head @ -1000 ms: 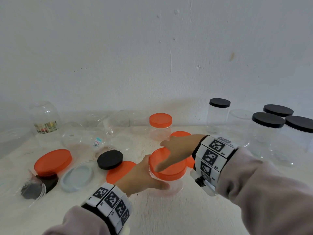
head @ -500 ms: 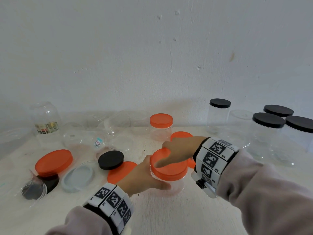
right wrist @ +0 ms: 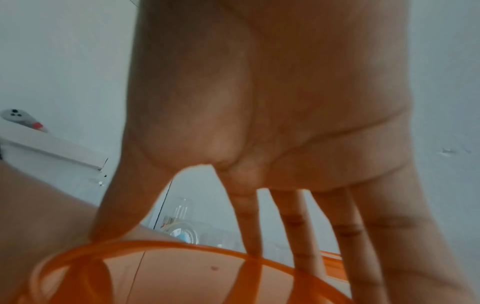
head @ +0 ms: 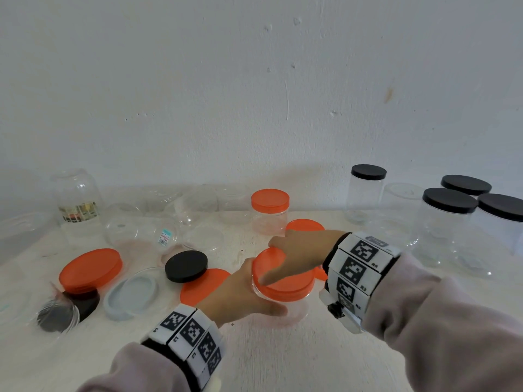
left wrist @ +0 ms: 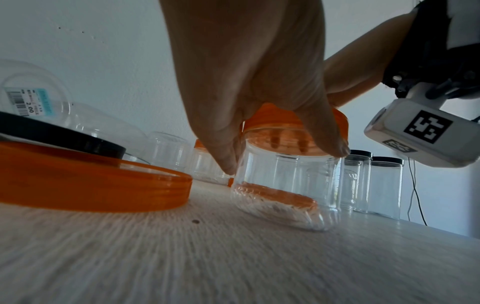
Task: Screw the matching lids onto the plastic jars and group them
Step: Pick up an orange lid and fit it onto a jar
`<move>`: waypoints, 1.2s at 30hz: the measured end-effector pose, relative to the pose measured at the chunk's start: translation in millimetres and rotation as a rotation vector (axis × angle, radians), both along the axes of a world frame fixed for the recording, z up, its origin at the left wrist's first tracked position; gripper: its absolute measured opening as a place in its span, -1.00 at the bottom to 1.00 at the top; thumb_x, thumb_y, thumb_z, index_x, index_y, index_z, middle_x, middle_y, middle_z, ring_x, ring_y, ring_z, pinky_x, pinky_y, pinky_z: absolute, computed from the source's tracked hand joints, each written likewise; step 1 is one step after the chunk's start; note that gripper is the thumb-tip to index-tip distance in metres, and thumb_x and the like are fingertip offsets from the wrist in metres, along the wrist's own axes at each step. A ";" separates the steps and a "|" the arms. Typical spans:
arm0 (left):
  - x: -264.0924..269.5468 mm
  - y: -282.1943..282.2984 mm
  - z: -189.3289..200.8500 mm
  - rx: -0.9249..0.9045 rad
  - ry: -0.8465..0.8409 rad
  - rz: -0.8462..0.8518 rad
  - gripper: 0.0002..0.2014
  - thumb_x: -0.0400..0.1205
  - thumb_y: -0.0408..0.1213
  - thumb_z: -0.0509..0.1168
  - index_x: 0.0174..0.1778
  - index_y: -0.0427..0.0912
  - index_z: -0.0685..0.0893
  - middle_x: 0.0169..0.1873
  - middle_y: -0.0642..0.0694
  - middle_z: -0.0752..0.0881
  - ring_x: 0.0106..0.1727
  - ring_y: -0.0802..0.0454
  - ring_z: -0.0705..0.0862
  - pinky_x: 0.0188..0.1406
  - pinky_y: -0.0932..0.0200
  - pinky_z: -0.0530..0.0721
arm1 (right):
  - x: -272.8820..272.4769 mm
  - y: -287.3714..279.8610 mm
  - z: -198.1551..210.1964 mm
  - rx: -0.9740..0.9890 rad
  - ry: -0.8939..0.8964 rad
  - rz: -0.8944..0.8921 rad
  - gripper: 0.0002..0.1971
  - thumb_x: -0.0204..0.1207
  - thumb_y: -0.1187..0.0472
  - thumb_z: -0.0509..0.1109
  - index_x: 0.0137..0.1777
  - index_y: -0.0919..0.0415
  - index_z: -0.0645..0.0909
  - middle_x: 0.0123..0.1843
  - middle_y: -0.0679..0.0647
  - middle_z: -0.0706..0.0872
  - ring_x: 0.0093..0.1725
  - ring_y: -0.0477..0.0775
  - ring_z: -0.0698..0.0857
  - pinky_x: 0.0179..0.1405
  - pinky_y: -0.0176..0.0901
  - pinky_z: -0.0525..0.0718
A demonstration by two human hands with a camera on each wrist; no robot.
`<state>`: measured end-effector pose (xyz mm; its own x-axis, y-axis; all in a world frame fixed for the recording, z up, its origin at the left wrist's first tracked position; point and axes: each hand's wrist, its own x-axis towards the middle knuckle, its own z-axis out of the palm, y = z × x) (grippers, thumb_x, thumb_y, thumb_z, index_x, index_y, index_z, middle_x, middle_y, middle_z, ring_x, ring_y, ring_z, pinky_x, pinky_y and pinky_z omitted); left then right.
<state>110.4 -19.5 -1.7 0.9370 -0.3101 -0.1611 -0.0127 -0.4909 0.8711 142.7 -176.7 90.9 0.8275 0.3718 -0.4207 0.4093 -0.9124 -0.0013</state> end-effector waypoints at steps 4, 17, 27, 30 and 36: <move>1.0 0.2 -0.5 0.016 0.005 0.007 0.02 0.24 -0.11 0.68 0.53 0.11 0.19 0.30 0.22 0.54 0.29 0.25 0.54 0.13 0.34 0.54 | 3.5 -1.9 5.6 0.048 0.082 0.021 0.01 0.26 -0.43 0.45 0.65 -0.27 0.01 0.65 -0.05 0.18 0.58 0.17 0.30 0.42 0.21 0.40; 1.1 -0.1 -1.0 0.012 -0.014 0.002 -0.04 0.24 -0.11 0.68 0.45 0.15 0.24 0.21 0.25 0.56 0.17 0.36 0.57 -0.08 0.46 0.53 | 5.0 -5.0 -3.0 0.077 0.010 -0.017 0.02 0.26 -0.54 0.33 0.65 -0.10 0.11 0.60 0.02 0.31 0.48 0.16 0.43 0.29 0.10 0.47; 0.7 -1.0 0.4 0.051 -0.009 0.003 -0.03 0.25 -0.10 0.67 0.49 0.14 0.22 0.21 0.24 0.55 0.17 0.34 0.58 -0.01 0.47 0.56 | 3.7 -4.8 -1.2 0.114 0.065 0.052 -0.15 0.32 -0.39 0.44 0.58 -0.30 0.17 0.53 -0.07 0.29 0.44 0.14 0.41 0.24 0.07 0.49; 0.5 -1.8 1.0 0.031 -0.020 -0.020 -0.21 0.29 -0.19 0.66 0.28 0.27 0.31 0.08 0.30 0.56 -0.05 0.63 0.57 -0.30 0.67 0.50 | 3.0 -2.6 -7.8 0.073 -0.045 0.001 -0.09 0.31 -0.53 0.28 0.60 -0.11 0.20 0.52 0.04 0.37 0.31 0.16 0.51 0.06 0.00 0.50; 1.3 -0.6 0.2 0.064 -0.004 0.010 0.06 0.25 -0.05 0.66 0.56 0.09 0.13 0.22 0.27 0.48 0.19 0.27 0.52 -0.05 0.45 0.49 | 4.1 -6.6 1.7 0.126 0.128 0.044 -0.01 0.28 -0.33 0.52 0.63 -0.32 0.02 0.63 -0.12 0.17 0.57 0.14 0.28 0.42 0.16 0.42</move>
